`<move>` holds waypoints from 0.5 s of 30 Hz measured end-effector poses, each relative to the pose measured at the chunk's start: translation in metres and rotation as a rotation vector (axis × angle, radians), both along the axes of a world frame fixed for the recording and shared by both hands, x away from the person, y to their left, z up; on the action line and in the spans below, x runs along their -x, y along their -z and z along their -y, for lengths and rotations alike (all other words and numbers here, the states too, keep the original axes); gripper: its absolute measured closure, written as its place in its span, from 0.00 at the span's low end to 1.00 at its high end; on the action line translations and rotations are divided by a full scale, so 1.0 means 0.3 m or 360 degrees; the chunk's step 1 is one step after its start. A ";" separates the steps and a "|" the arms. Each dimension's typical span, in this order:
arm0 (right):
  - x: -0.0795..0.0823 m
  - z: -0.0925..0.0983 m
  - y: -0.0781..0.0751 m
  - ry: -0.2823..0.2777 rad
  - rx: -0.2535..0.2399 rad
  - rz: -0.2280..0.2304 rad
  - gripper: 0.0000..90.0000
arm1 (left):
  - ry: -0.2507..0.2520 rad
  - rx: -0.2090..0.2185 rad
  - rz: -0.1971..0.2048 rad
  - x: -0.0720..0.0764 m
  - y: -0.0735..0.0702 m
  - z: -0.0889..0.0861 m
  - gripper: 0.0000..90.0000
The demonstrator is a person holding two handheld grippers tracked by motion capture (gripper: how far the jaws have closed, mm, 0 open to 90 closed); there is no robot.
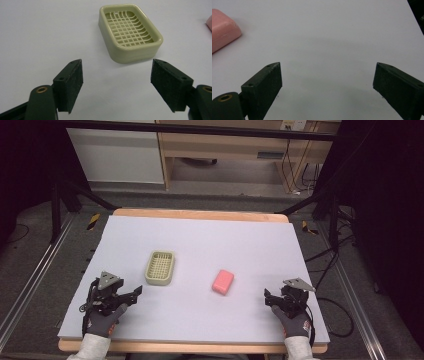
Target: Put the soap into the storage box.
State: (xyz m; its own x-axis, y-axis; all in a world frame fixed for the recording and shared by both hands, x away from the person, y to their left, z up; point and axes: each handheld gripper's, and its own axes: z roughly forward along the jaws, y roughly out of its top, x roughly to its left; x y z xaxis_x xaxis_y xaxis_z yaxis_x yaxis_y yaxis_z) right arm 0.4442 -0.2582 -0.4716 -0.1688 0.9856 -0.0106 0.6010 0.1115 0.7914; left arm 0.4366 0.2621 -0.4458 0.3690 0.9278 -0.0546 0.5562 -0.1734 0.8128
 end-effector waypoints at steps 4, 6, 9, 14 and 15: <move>0.002 -0.003 -0.001 0.0007 0.0009 0.0000 0.09 | 0.0019 0.0005 -0.0016 0.003 -0.001 0.014 0.29; 0.002 -0.004 -0.001 0.0009 0.0004 0.0002 0.09 | 0.0030 0.0019 -0.0014 0.006 -0.002 0.028 0.28; 0.002 -0.004 -0.001 0.0007 0.0005 0.0001 0.09 | 0.0045 0.0022 -0.0013 0.007 -0.002 0.037 0.28; 0.001 -0.007 0.000 -0.0001 0.0019 0.0006 0.09 | 0.0073 0.0016 -0.0016 0.010 0.000 0.062 0.26; 0.001 -0.007 0.000 -0.0001 0.0019 0.0006 0.09 | 0.0073 0.0019 -0.0015 0.010 0.001 0.066 0.26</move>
